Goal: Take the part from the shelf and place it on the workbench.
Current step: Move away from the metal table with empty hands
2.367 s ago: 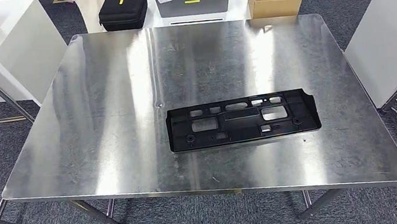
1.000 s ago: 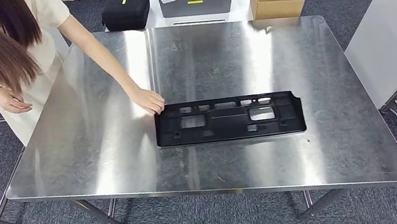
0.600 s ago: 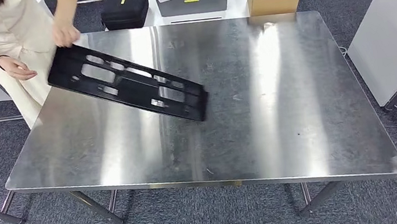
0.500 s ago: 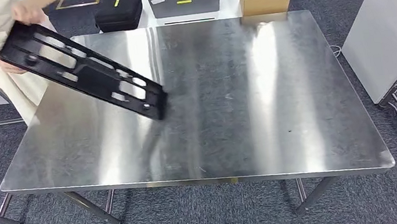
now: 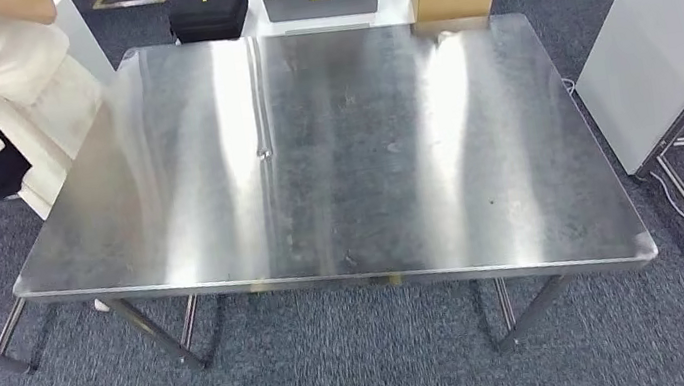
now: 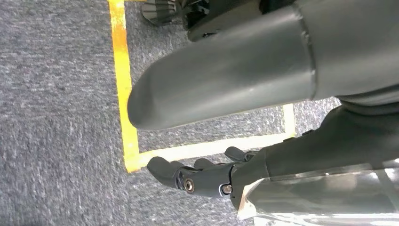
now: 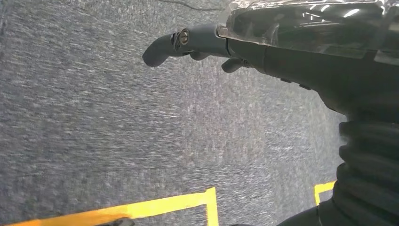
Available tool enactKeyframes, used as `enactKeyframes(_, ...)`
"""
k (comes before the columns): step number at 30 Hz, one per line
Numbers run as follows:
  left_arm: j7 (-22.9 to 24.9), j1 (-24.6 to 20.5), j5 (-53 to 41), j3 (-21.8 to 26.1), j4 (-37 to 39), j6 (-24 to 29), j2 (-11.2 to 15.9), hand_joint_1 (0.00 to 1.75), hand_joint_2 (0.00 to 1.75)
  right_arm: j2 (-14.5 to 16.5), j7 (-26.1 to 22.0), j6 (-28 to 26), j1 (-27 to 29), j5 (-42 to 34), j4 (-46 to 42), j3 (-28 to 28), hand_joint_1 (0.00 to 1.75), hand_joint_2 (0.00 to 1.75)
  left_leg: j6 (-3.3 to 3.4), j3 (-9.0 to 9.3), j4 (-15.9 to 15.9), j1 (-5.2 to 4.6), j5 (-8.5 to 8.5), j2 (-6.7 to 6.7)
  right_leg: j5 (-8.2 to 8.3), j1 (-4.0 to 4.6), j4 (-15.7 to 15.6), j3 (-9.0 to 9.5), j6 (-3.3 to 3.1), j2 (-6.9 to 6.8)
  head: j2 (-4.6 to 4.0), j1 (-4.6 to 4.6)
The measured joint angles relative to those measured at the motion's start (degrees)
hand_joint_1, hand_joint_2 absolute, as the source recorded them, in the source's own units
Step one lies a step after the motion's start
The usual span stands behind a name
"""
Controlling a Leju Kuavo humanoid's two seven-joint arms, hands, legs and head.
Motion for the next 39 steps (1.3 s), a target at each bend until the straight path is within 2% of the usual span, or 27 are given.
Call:
enactKeyframes(2,0.0,0.0,0.0,0.0,0.0,0.0,-0.1,0.0,0.0,0.0,0.1,0.0,0.0,0.0,0.0,0.0,0.0,1.75,0.35,-1.53,-0.1,0.0,1.39,0.2,-5.12,-0.27,6.7,-2.03,-0.55,-0.02,0.0,0.45)
enactKeyframes(3,0.0,0.0,0.0,0.0,0.0,-0.1,-0.1,0.0,0.0,-0.1,0.1,-0.1,0.0,0.0,0.0,0.0,0.0,1.75,0.27,-2.34,-0.1,0.0,2.01,0.35,-6.73,-0.43,10.0,-2.61,-0.39,-0.02,0.0,0.65)
enactKeyframes(4,0.0,0.0,0.0,0.0,0.0,-0.1,-0.1,0.0,0.0,-0.1,0.1,-0.1,0.0,-0.1,0.0,0.0,0.0,1.75,0.15,-3.16,0.0,0.03,2.61,0.49,-7.14,-0.63,12.1,-2.49,0.14,-0.03,0.0,0.76)
enactKeyframes(5,0.0,0.1,0.0,0.0,0.0,-0.2,-0.1,0.0,0.0,-0.2,0.2,-0.2,0.0,0.0,0.0,0.0,0.0,1.75,-0.04,-3.89,0.1,0.07,3.19,0.62,-6.51,-0.84,12.3,-1.37,0.91,-0.04,0.0,0.86)
enactKeyframes(6,0.0,0.1,0.0,0.0,0.0,-0.3,-0.1,0.0,0.0,-0.3,0.2,-0.2,0.0,0.0,0.0,0.1,0.0,1.75,-0.28,-4.58,0.3,0.15,3.71,0.71,-5.33,-1.07,10.5,0.65,1.7,-0.05,0.0,0.94)
enactKeyframes(8,0.0,0.0,0.0,0.0,0.0,-0.3,-0.1,0.0,0.0,-0.4,0.2,-0.3,-0.1,0.0,0.0,0.2,0.0,1.75,-0.95,-5.86,1.0,0.15,4.52,0.77,-3.77,-1.43,2.5,6.82,2.64,-0.07,0.0,1.16)
enactKeyframes(10,0.0,0.0,0.0,0.0,0.0,-0.3,-0.1,0.0,0.0,-0.4,0.2,-0.4,-0.1,0.0,0.0,0.4,0.0,1.75,-1.77,-6.9,1.8,-0.05,5.23,0.77,-4.26,-1.08,-3.4,10.39,2.24,0.05,0.01,1.27)
enactKeyframes(13,0.0,0.0,0.1,0.0,0.0,-0.3,-0.1,0.0,0.0,-0.3,0.2,-0.4,0.0,0.1,0.0,0.5,0.0,1.75,-2.68,-7.57,2.3,0.12,5.72,0.67,-4.22,-0.99,-4.3,9.72,0.75,0.0,0.01,0.84)
enactKeyframes(15,0.0,0.1,0.1,0.0,0.0,-0.3,-0.1,0.0,0.0,-0.3,0.2,-0.4,0.0,0.2,0.0,0.6,0.0,1.75,-3.19,-8.7,4.9,0.52,2.42,0.35,-3.25,-1.25,-4.4,8.82,-0.82,-0.27,0.0,0.45)
enactKeyframes(17,0.0,0.1,0.2,0.0,0.0,-0.3,-0.1,0.0,0.0,-0.3,0.2,-0.5,-0.1,0.3,0.0,0.8,0.0,1.75,-3.6,-10.6,11.4,0.67,-3.44,0.04,-2.08,-0.99,-4.3,7.55,-1.97,-0.45,0.0,0.1)
enactKeyframes(18,0.0,0.1,0.3,0.0,0.0,-0.3,-0.1,0.0,0.0,-0.3,0.2,-0.5,-0.1,0.3,0.0,0.9,0.0,1.75,-3.74,-11.31,14.9,0.69,-5.4,-0.05,-1.47,-0.84,-4.3,6.86,-2.2,-0.5,0.0,-0.05)
enactKeyframes(19,0.0,0.1,0.4,0.0,0.0,-0.3,-0.1,0.0,0.0,-0.3,0.2,-0.5,-0.1,0.4,0.0,0.9,0.0,1.75,-3.81,-11.45,17.3,0.7,-6.03,-0.1,-0.86,-0.72,-4.2,6.22,-2.2,-0.54,0.0,-0.1)
enactKeyframes(20,0.1,0.1,0.5,0.0,0.0,-0.3,-0.1,0.0,0.0,-0.3,0.2,-0.5,0.0,0.4,0.0,1.0,0.0,1.75,-3.77,-10.68,17.8,0.7,-5.36,-0.13,-0.29,-0.65,-4.2,5.58,-2.11,-0.54,0.0,-0.13)
enactKeyframes(21,0.1,0.1,0.5,0.0,0.0,-0.3,-0.1,0.0,0.0,-0.3,0.2,-0.5,0.0,0.4,0.0,1.0,0.0,1.75,-3.63,-8.91,16.3,0.7,-3.95,-0.14,0.25,-0.61,-4.1,4.92,-1.97,-0.51,0.0,-0.18)
enactKeyframes(23,0.1,0.0,0.6,0.0,0.0,-0.3,-0.1,0.0,0.0,-0.2,0.1,-0.5,0.0,0.5,0.0,1.2,0.0,1.75,-3.05,-3.21,8.9,0.62,-1.71,-0.23,1.13,-0.52,-4.0,3.95,-1.5,-0.43,0.0,-0.32)
enactKeyframes(24,0.1,-0.1,0.6,0.0,-0.1,-0.3,0.0,0.0,0.0,-0.2,0.1,-0.5,0.0,0.5,0.0,1.3,0.0,1.75,-2.75,-0.59,5.0,0.51,-1.48,-0.3,1.54,-0.44,-4.0,3.64,-1.14,-0.42,0.0,-0.35)
enactKeyframes(26,0.1,-0.1,0.6,0.0,-0.1,-0.2,0.0,0.0,0.0,-0.2,-0.1,-0.5,-0.1,0.6,0.0,1.5,0.0,1.75,-2.13,1.88,0.8,0.05,-1.84,-0.42,2.37,-0.4,-4.1,3.32,-0.3,-0.48,0.01,-0.32)
enactKeyframes(28,0.1,-0.1,0.7,0.0,-0.1,-0.2,0.0,0.0,0.0,-0.1,-0.2,-0.5,-0.1,0.7,0.0,1.5,0.0,1.75,-1.33,1.31,0.3,-0.22,-1.02,-0.26,3.01,-0.46,-4.1,3.08,0.52,-0.56,0.01,-0.25)
enactKeyframes(29,0.1,-0.1,0.7,0.0,-0.1,-0.2,-0.1,0.0,0.0,-0.1,-0.2,-0.5,-0.1,0.7,0.0,1.6,0.0,1.75,-0.83,0.83,0.0,-0.21,-0.37,-0.14,2.45,-0.49,-3.6,2.66,0.68,-0.51,0.01,-0.26)
enactKeyframes(31,0.1,-0.2,0.7,0.0,-0.1,-0.1,-0.1,0.0,0.0,-0.2,-0.2,-0.5,0.0,0.6,0.0,1.7,0.0,1.75,0.1,-0.43,-0.4,-0.06,1.07,0.17,-1.46,-0.46,0.5,0.98,0.29,-0.38,0.0,0.18)
enactKeyframes(33,0.1,-0.2,0.7,0.0,-0.1,-0.1,-0.1,0.0,0.0,-0.2,-0.2,-0.5,0.0,0.6,0.0,1.8,0.0,1.75,0.45,-2.04,-0.4,-0.14,2.28,0.33,-6.39,-0.54,7.6,-1.07,-0.02,-0.28,0.0,0.72)
enactKeyframes(34,0.1,-0.1,0.7,0.1,-0.1,-0.1,-0.1,0.0,0.0,-0.2,-0.2,-0.5,0.0,0.6,0.0,1.8,0.0,1.75,0.4,-2.86,-0.4,-0.16,2.9,0.43,-7.56,-0.61,10.7,-1.54,0.26,-0.28,0.0,0.91)
enactKeyframes(35,0.1,-0.1,0.7,0.1,-0.1,-0.1,-0.1,0.0,0.0,-0.3,-0.2,-0.5,0.0,0.6,0.0,1.8,0.0,1.75,0.3,-3.61,-0.3,-0.15,3.51,0.51,-7.39,-0.7,12.2,-1.18,0.87,-0.28,0.0,1.04)
enactKeyframes(36,0.1,-0.1,0.8,0.1,-0.1,-0.1,-0.2,0.0,0.0,-0.4,-0.2,-0.5,0.0,0.6,0.0,1.8,0.0,1.75,0.12,-4.4,-0.1,-0.13,4.09,0.56,-6.26,-0.8,11.6,0.22,1.63,-0.28,0.0,1.2)
enactKeyframes(37,0.1,0.0,0.8,0.1,-0.1,0.0,-0.2,0.0,0.0,-0.5,-0.3,-0.5,0.0,0.6,0.0,1.9,0.0,1.75,-0.1,-5.17,0.1,-0.1,4.6,0.58,-4.87,-0.92,9.0,2.6,2.28,-0.28,0.0,1.31)
enactKeyframes(38,0.1,0.0,0.9,0.1,-0.1,0.1,-0.3,0.0,0.0,-0.6,-0.4,-0.5,0.0,0.6,0.0,2.0,0.0,1.75,-0.39,-5.9,0.5,-0.11,5.03,0.58,-4.0,-1.01,4.9,5.75,2.63,-0.28,0.0,1.43)
enactKeyframes(39,0.1,-0.1,0.9,0.1,-0.1,0.1,-0.4,0.0,0.0,-0.6,-0.4,-0.5,-0.1,0.6,0.0,2.1,0.0,1.75,-0.72,-6.6,0.9,-0.18,5.37,0.58,-3.95,-0.86,0.5,8.85,2.56,-0.23,0.0,1.55)
